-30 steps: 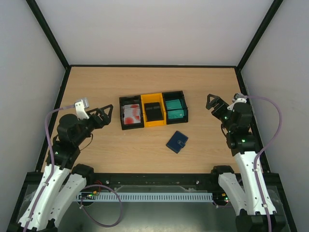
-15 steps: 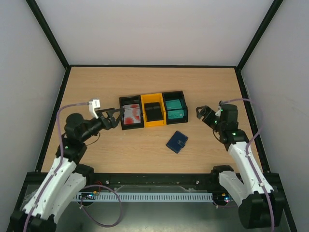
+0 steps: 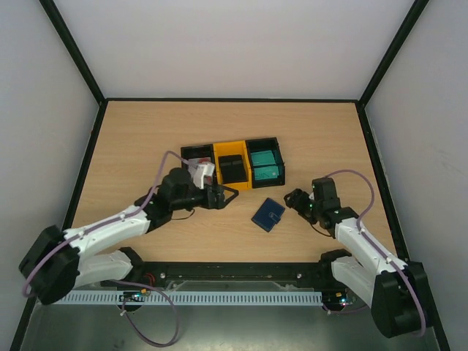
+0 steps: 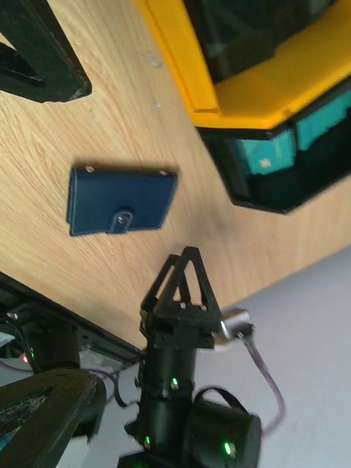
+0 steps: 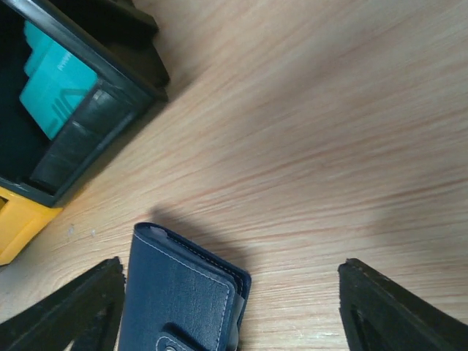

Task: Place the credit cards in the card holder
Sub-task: Move the card holder to the center of the board.

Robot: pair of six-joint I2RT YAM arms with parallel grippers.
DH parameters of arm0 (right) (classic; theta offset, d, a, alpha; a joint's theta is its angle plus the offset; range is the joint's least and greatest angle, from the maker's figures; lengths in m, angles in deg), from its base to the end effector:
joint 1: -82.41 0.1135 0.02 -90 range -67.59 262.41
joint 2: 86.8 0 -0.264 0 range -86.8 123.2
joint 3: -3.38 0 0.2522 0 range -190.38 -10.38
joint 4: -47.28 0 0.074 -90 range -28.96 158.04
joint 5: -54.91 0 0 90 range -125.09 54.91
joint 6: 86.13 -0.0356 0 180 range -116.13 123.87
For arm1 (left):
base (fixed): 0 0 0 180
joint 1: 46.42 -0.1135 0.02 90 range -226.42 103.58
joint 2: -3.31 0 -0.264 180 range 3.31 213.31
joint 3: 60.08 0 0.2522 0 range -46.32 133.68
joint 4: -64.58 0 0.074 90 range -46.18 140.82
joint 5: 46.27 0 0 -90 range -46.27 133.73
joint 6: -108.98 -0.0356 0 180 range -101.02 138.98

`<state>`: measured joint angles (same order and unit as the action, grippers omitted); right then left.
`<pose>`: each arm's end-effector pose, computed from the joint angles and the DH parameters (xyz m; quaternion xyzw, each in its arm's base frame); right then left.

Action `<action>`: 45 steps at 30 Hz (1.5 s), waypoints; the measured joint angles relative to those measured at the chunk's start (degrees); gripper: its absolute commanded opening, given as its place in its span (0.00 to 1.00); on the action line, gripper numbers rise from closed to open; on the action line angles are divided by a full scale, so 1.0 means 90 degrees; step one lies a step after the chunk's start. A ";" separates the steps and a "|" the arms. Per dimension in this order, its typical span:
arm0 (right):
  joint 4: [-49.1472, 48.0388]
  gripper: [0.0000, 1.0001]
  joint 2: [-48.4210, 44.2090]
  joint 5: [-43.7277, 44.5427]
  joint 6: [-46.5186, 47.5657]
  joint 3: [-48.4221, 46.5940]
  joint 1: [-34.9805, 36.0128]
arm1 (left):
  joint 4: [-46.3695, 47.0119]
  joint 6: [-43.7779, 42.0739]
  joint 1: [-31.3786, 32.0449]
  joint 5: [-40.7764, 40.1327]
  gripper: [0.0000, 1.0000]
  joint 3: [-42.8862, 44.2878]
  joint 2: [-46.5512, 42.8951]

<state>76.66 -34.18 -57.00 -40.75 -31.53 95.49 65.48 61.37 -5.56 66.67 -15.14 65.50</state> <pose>0.1654 0.0521 0.1682 0.1814 0.8982 0.3282 0.2292 0.1726 -0.1676 0.2422 0.1087 0.7860 -0.5092 0.3334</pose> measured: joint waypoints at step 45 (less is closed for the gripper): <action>0.0219 0.54 0.3359 0.2846 -0.0240 -0.2302 0.4119 | -0.0656 0.1156 0.1207 -0.2188 0.63 0.0148 0.2596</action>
<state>78.63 -3.95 -31.38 -42.91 -52.25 132.56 59.58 71.77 5.30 46.97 -13.81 88.87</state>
